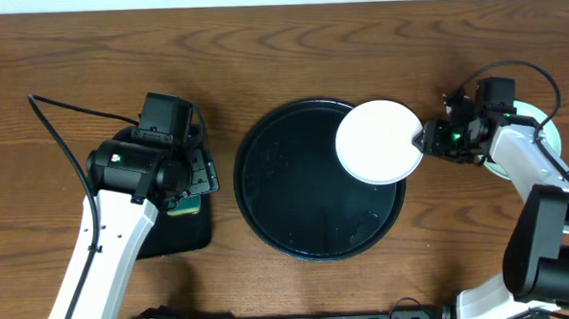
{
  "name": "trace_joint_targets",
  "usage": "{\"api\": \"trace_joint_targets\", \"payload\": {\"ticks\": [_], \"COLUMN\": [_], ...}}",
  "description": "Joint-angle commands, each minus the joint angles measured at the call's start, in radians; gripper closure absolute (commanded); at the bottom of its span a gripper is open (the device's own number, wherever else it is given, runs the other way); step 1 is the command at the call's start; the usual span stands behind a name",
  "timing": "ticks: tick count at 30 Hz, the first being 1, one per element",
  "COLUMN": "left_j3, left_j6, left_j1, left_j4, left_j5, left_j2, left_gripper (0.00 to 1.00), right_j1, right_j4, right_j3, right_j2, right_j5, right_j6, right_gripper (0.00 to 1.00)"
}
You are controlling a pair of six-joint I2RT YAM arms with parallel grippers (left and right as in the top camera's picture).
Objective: Clean dirty plates on tray and stack at the side
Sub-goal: 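Lower the plate onto the stacked plates and open the right gripper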
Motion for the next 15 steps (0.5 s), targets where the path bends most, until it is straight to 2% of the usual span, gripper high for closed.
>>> {"api": "trace_joint_targets", "payload": {"ticks": [1,5,7,8,15], "left_j3": [0.009,0.009,0.009,0.009,0.009], "left_j6": [-0.009,-0.009,-0.009,-0.009,-0.009], "left_j1": [-0.003,-0.003,-0.003,-0.003,-0.003], "left_j4": [-0.002,-0.002,0.0,0.0,0.0], "left_j5": [-0.008,-0.008,-0.008,-0.008,-0.008], "left_j2": [0.001,0.001,0.001,0.001,0.001], "left_gripper": [0.2,0.2,0.2,0.2,0.2], "right_j1": [0.037,0.069,0.082,0.088,0.103], "right_j4": [0.031,0.074,0.093,0.095,0.075], "right_j3": [-0.001,-0.001,-0.001,-0.001,-0.001], "right_j2": [0.023,0.036,0.042,0.042,0.042], "right_j5": [-0.014,-0.011,0.0,0.014,0.045], "right_j6": [0.036,0.064,0.086,0.103,0.15], "right_gripper": [0.61,0.73,0.94,0.99,0.99]}}
